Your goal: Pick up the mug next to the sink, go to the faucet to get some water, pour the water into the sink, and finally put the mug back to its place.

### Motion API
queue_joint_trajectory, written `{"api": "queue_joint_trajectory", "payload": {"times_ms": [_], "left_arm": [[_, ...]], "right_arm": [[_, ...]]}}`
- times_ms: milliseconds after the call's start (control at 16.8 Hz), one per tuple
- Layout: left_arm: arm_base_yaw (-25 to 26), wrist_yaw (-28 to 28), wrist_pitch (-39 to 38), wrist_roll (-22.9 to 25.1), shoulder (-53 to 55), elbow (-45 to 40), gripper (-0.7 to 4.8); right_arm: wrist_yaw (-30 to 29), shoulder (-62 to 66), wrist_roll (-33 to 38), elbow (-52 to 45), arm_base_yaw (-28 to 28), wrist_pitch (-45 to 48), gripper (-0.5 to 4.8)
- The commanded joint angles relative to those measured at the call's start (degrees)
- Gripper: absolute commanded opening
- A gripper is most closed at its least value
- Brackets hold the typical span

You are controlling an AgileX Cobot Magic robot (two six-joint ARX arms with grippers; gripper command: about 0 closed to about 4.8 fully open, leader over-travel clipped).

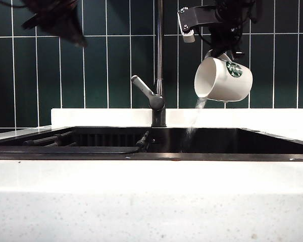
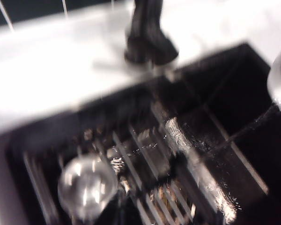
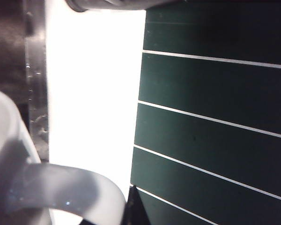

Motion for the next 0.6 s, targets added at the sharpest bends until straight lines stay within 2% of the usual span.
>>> {"api": "queue_joint_trajectory", "payload": {"times_ms": [60,179,595], "left_arm": [[-0.04,-1.09,3.67,-1.46,-5.73,-6.38,-0.06],[-0.04,-1.11,5.40,-2.49,-9.18,-10.10,-0.06],[-0.04,-2.80,5.18,-2.58,-16.81,-14.95,-0.06]], "right_arm": [[-0.68,-2.67,0.00,0.72,0.15,2.01,-0.01],[-4.66,-3.48,0.00,0.74,0.15,-2.36,-0.01],[-4.22,-3.54,-1.95,-0.70,1.03,-3.43,-0.02]]}}
